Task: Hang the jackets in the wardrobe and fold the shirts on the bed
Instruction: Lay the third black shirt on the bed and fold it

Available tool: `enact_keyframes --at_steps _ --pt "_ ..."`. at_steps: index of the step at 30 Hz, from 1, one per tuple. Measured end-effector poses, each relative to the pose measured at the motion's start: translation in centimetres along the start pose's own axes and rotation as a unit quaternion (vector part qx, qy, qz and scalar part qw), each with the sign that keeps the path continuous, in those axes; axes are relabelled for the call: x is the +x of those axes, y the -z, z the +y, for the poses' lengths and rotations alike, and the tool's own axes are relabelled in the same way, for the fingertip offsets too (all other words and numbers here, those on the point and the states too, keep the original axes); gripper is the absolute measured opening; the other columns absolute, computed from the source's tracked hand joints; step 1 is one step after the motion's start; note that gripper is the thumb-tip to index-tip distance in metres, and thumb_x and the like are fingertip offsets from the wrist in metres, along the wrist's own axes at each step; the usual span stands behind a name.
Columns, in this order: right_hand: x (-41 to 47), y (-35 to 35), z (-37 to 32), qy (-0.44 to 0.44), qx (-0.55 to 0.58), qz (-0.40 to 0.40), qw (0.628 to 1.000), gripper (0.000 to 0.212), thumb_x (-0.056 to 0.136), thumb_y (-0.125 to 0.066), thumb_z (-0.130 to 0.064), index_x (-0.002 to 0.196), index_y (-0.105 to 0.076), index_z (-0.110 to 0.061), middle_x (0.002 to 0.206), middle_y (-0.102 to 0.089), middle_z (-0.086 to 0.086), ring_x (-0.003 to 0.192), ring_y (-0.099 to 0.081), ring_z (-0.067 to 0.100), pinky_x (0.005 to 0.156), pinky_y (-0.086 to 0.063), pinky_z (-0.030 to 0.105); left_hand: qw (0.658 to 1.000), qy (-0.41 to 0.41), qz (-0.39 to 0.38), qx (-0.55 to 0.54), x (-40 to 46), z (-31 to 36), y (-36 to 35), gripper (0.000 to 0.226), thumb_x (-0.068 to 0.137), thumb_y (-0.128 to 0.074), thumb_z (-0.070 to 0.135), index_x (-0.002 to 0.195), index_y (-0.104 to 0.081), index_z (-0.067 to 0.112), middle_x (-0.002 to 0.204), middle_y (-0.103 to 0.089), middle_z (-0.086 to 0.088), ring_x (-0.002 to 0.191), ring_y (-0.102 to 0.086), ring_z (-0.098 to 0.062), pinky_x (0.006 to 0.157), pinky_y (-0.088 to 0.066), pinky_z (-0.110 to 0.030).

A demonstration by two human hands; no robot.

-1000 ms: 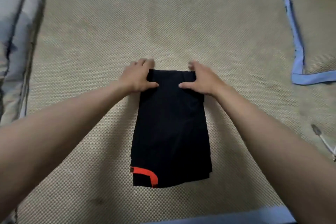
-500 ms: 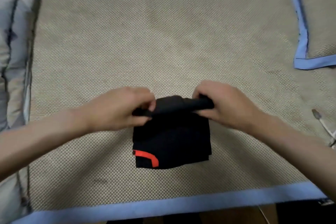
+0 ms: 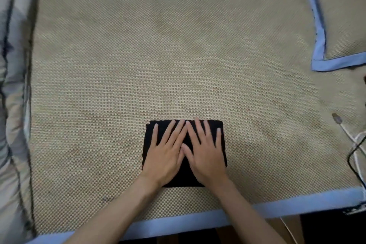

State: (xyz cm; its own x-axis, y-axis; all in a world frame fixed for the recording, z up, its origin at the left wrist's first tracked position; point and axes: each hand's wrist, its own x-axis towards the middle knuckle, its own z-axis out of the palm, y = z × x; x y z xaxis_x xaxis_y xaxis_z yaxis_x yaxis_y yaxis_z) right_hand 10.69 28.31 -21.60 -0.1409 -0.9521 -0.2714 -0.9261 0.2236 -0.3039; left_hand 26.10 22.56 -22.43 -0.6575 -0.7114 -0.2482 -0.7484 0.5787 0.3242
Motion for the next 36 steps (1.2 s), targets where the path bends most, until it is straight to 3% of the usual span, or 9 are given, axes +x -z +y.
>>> enact_keyframes --at_steps 6,9,11,13,17,20,25,31,36 --pt "-0.3 -0.5 6.8 -0.092 -0.039 -0.026 0.995 0.106 0.086 -0.027 -0.090 0.164 -0.006 -0.022 0.171 -0.002 -0.005 0.159 -0.001 0.021 0.123 0.002 0.059 0.995 0.077 -0.024 0.066 -1.0 -4.3 -2.3 0.084 0.098 -0.017 0.072 0.161 -0.002 0.018 0.169 0.000 0.004 0.155 -0.006 -0.014 0.124 -0.005 -0.056" --pt "-0.7 0.2 6.4 -0.148 -0.005 -0.037 0.988 0.112 0.082 -0.039 -0.089 0.160 -0.022 -0.011 0.168 -0.022 0.003 0.156 -0.018 0.026 0.127 -0.012 0.049 0.975 0.224 -0.012 -0.001 -2.3 -3.7 -1.4 0.106 0.088 -0.033 0.083 0.161 0.002 0.014 0.169 0.005 -0.001 0.156 -0.001 -0.016 0.121 0.015 -0.045" --pt "-0.6 0.4 5.0 -0.201 0.042 -0.035 0.978 0.099 0.078 -0.055 -0.082 0.146 -0.046 -0.011 0.146 -0.052 0.004 0.138 -0.046 0.025 0.117 -0.039 0.041 0.959 0.270 0.003 -0.086 -2.8 -1.7 -0.5 0.097 0.084 -0.056 0.073 0.155 -0.025 0.015 0.160 -0.030 -0.002 0.148 -0.030 -0.019 0.124 -0.011 -0.046" --pt "-0.8 1.0 4.0 -0.239 0.171 -0.072 0.953 0.075 0.079 -0.066 -0.072 0.133 -0.057 -0.020 0.121 -0.066 -0.006 0.116 -0.062 0.017 0.100 -0.052 0.036 0.928 0.295 0.023 -0.225 -3.2 -0.1 0.4 0.065 0.081 -0.076 0.048 0.132 -0.046 0.023 0.127 -0.060 0.004 0.121 -0.057 -0.019 0.104 -0.045 -0.040" --pt "-3.1 3.5 2.4 -0.267 0.349 -0.138 0.888 0.057 0.085 -0.070 -0.059 0.133 -0.060 -0.030 0.110 -0.070 -0.016 0.105 -0.066 0.010 0.096 -0.053 0.030 0.799 0.369 -0.049 -0.471 -4.1 0.2 4.0 0.053 0.077 -0.086 0.015 0.118 -0.053 0.007 0.109 -0.070 -0.006 0.101 -0.068 -0.022 0.083 -0.054 -0.030" --pt "-4.7 7.0 0.6 -0.276 0.445 -0.095 0.847 0.051 0.085 -0.073 -0.054 0.129 -0.060 -0.032 0.110 -0.071 -0.017 0.103 -0.067 0.003 0.093 -0.055 0.027 0.782 0.341 -0.073 -0.517 -5.0 -0.9 8.2 0.062 0.070 -0.091 0.024 0.121 -0.061 0.006 0.106 -0.074 -0.006 0.095 -0.072 -0.020 0.076 -0.058 -0.027" --pt "-6.9 17.0 -4.1 -0.252 0.512 0.036 0.820 0.033 0.090 -0.075 -0.040 0.119 -0.064 -0.028 0.111 -0.073 -0.013 0.098 -0.069 0.000 0.074 -0.053 0.012 0.804 0.219 -0.053 -0.549 -5.1 -1.0 18.3 0.059 0.069 -0.091 0.029 0.120 -0.063 0.017 0.108 -0.076 -0.002 0.096 -0.074 -0.015 0.085 -0.060 -0.034" --pt "-14.1 28.0 -13.0 -0.241 0.510 0.211 0.799 0.039 0.089 -0.076 -0.043 0.121 -0.065 -0.025 0.114 -0.073 -0.012 0.104 -0.069 0.005 0.087 -0.054 0.025 0.826 0.035 -0.030 -0.562 -8.2 0.2 31.0 0.056 0.072 -0.089 0.030 0.123 -0.064 0.023 0.110 -0.075 0.002 0.098 -0.073 -0.014 0.086 -0.057 -0.033" --pt "-22.3 34.1 -19.8 -0.229 0.479 0.321 0.785 0.043 0.090 -0.075 -0.044 0.126 -0.065 -0.023 0.118 -0.073 -0.011 0.106 -0.069 0.005 0.094 -0.056 0.029 0.812 -0.076 -0.057 -0.576 -12.7 2.7 38.7 0.057 0.073 -0.088 0.027 0.124 -0.064 0.024 0.113 -0.075 0.006 0.102 -0.072 -0.011 0.089 -0.054 -0.029"
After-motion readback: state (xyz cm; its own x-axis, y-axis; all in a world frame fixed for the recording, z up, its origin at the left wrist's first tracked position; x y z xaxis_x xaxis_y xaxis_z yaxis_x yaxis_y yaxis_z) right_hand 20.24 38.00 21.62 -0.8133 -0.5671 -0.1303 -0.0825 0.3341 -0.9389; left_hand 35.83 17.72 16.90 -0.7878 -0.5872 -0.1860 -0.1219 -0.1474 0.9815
